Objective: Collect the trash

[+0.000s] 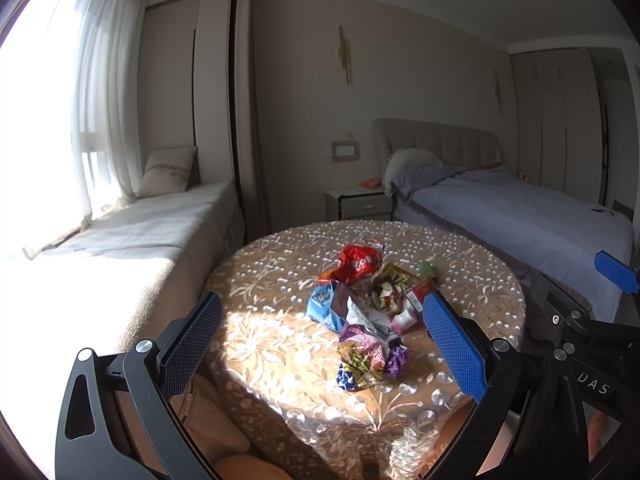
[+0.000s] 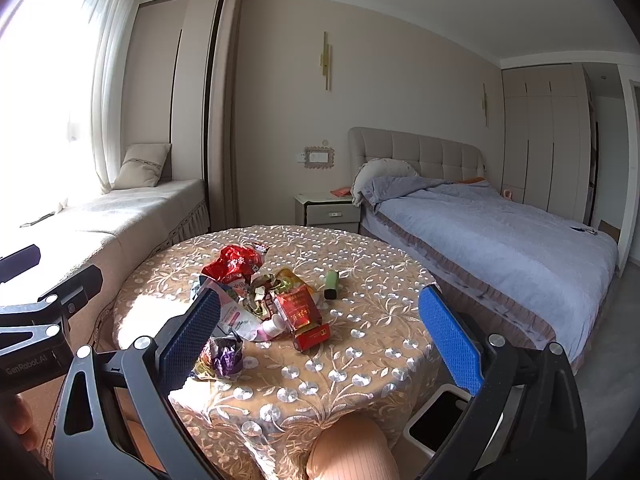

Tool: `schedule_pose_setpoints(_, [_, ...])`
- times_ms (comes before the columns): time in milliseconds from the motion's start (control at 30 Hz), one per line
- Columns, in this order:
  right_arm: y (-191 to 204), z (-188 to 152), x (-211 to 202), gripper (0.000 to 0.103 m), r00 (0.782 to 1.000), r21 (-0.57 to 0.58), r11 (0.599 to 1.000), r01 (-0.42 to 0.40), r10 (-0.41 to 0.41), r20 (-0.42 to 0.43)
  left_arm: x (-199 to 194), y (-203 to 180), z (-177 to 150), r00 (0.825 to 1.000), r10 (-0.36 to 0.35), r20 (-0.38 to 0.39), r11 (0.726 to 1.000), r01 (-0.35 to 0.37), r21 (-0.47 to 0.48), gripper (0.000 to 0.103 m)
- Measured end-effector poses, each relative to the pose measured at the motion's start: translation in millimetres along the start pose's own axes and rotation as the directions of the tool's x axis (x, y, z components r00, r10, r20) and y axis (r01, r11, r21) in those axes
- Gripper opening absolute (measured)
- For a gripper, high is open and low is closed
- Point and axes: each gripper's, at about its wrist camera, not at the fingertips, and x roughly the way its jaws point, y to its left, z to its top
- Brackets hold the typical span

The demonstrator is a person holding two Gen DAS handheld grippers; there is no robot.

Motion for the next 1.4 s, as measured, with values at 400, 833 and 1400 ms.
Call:
schedule_pose_setpoints(400, [1, 0, 1, 0.099, 1.000, -0.001, 1.000, -0.004, 0.004, 0.000, 0, 2, 0, 1.000, 0.001, -0.005, 1.000, -0.001, -0.021, 0.098])
schedule_pose_setpoints(833, [2, -1, -1, 0.099, 1.000, -0.004, 1.000, -0.008, 0.008, 0.001, 1, 9, 2, 1.000, 0.000, -0.005, 0.999, 0.000, -0.054, 0.098])
schedule_pose_setpoints(1400, [4, -1, -1, 0.099, 1.000, -0.007, 1.000, -0.012, 0.012, -0.001, 0, 1, 0, 1.000, -0.010, -0.006, 1.000, 0.010, -0.025, 0.098])
